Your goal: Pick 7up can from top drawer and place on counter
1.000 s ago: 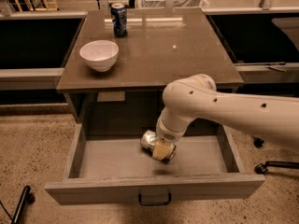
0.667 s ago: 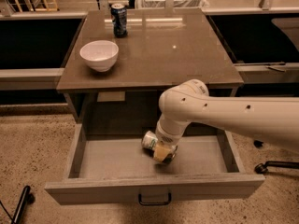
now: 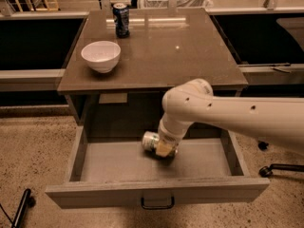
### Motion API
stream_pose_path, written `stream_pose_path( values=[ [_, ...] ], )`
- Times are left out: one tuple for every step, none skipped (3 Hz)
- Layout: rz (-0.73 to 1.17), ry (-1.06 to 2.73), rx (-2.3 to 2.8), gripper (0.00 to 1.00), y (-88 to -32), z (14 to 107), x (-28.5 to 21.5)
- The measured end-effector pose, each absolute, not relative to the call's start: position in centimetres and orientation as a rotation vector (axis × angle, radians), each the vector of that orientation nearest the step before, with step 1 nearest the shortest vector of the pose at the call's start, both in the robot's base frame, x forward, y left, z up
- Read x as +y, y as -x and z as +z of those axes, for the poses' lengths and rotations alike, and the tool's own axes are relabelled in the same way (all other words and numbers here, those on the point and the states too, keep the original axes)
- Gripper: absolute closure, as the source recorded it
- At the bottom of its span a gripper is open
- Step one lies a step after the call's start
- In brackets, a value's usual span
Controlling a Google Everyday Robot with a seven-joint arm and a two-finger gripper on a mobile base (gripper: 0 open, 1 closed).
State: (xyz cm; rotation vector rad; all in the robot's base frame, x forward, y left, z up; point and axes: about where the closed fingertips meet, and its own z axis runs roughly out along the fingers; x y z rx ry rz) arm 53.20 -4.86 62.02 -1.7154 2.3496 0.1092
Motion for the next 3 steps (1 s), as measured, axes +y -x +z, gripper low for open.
stream_pose_path(
  values=[
    [0.165,1.671,2.254,0.88,-53.5,66.4,-6.2],
    [0.253,1.621,2.149,1.0,-53.1,72.5,-8.0],
    [0.288,1.679,2.038,1.0,-53.9,77.5,-9.8]
  ],
)
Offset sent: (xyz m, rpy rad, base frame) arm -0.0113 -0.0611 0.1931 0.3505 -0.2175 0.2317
